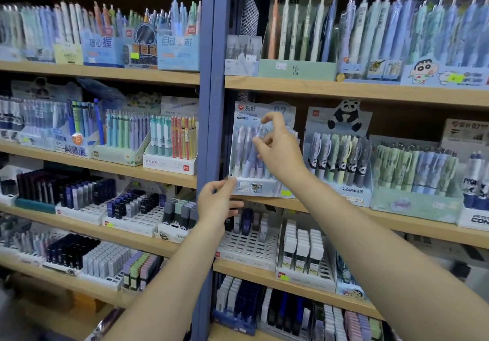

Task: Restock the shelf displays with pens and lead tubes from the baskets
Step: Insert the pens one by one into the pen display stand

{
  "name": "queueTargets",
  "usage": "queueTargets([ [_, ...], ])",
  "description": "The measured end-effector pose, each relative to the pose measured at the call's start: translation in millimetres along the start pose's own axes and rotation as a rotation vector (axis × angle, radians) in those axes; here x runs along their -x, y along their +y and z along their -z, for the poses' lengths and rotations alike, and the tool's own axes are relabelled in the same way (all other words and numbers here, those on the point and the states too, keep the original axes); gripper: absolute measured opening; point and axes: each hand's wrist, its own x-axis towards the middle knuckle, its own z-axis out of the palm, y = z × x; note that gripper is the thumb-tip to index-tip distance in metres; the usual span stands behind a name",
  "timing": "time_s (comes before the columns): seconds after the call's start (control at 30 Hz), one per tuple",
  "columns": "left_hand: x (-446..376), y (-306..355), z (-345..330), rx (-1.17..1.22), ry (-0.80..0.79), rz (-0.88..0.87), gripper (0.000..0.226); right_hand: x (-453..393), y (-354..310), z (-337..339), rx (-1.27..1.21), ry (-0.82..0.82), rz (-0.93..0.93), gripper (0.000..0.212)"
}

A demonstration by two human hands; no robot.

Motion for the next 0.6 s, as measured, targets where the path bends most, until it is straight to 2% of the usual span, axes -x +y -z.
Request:
queueTargets([
  [0.2, 0.3, -0.6, 1.0, -0.034, 0.002, -0.034, 0.025, -4.8, 7.2, -5.5, 0.085, -0.05, 0.076, 0.026],
  [0.43, 2.8, 0.0, 2.2, -0.117, 0.011, -0.081, 0.025, 3.8, 14.8, -2.8, 0.044, -0.101, 0.05, 0.04],
  [0.5, 5.2, -4.1, 5.1, -0.285, 0.064, -0.226, 0.027, 16.3, 19.1, 1.9, 0.007, -0.049, 0.032, 0.04],
  [0.6, 12.9, -20.2, 14.0, -0.675, 0.148, -0.689, 0.036, 49.2, 37.1, 9.3, -0.005, 0.051, -0.021, 0.029],
])
